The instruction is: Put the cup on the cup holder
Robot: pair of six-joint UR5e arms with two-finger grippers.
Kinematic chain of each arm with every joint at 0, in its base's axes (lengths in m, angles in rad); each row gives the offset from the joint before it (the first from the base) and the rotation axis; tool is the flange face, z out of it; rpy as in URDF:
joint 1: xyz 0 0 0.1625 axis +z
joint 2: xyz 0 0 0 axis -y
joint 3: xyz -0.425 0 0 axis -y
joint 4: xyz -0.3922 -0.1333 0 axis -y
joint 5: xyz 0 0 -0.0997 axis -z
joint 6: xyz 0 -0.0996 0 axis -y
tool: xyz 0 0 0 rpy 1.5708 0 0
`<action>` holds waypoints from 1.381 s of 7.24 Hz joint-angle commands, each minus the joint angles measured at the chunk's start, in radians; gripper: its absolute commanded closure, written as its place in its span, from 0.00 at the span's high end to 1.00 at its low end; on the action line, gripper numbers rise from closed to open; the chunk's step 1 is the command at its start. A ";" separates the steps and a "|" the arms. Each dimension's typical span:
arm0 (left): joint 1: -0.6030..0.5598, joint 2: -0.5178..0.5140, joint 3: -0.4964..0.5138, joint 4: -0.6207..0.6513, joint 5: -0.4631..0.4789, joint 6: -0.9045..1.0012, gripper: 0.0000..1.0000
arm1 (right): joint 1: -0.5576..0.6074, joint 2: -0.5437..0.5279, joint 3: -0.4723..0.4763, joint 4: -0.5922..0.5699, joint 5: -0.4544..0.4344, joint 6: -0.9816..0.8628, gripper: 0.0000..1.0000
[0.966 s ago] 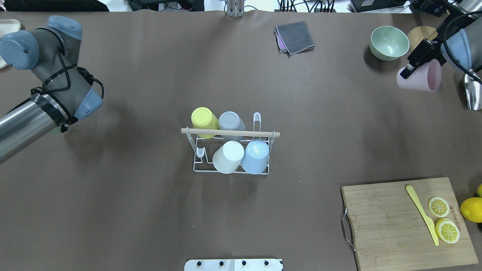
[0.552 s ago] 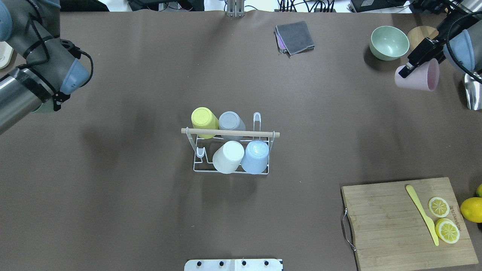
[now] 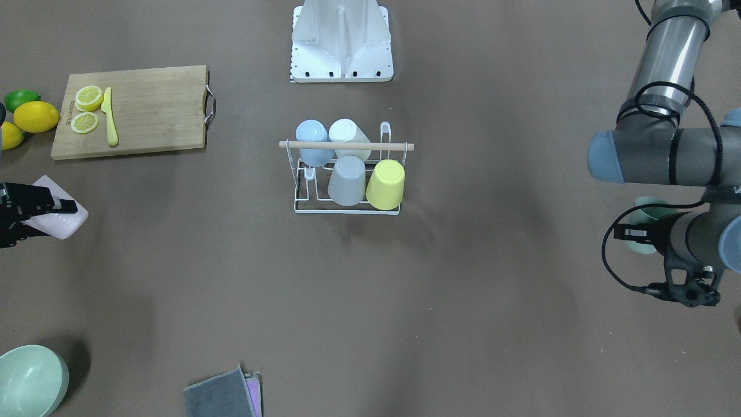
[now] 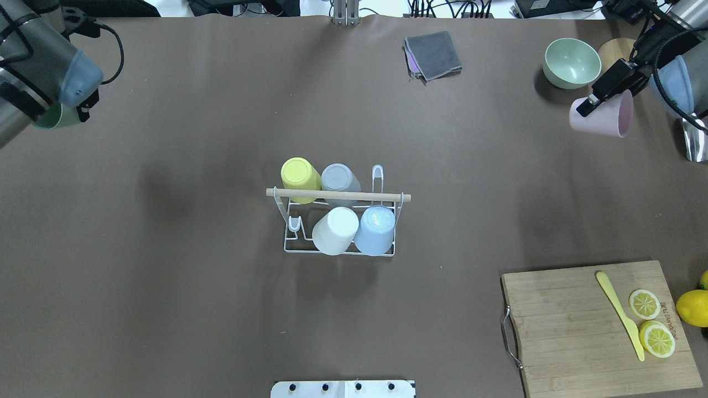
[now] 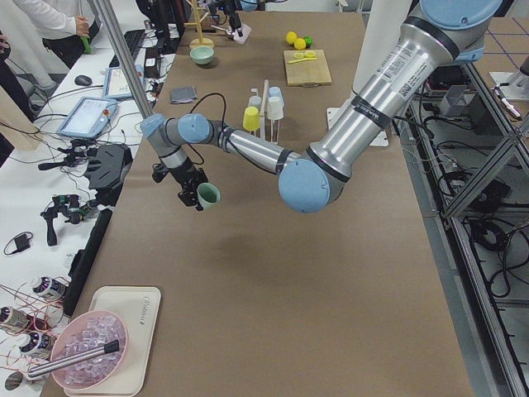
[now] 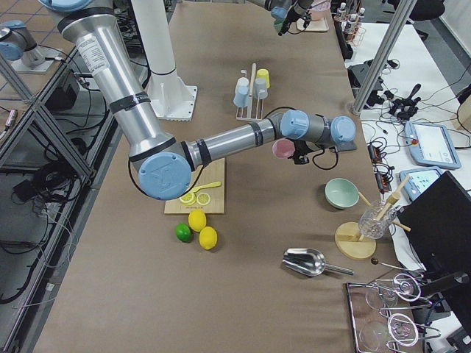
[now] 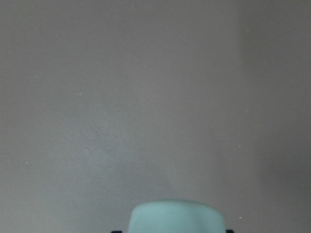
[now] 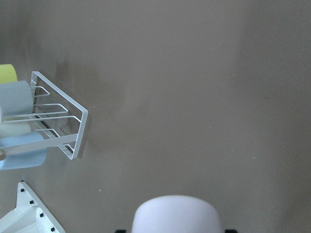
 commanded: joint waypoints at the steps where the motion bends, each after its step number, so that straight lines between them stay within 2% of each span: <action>1: -0.025 0.003 -0.018 -0.160 0.000 -0.100 0.30 | -0.012 -0.015 -0.005 0.084 0.091 0.005 0.31; 4: -0.057 0.016 -0.031 -0.393 0.003 -0.238 0.29 | -0.029 -0.015 -0.035 0.203 0.212 0.003 0.30; 7: -0.083 0.037 -0.057 -0.648 0.012 -0.419 0.29 | -0.032 -0.015 -0.040 0.303 0.281 0.000 0.30; 8: -0.083 0.051 -0.071 -0.744 0.064 -0.459 0.29 | -0.032 -0.011 -0.046 0.339 0.307 -0.003 0.30; 10: -0.083 0.083 -0.146 -0.875 0.090 -0.536 0.29 | -0.048 -0.004 -0.068 0.409 0.366 -0.004 0.30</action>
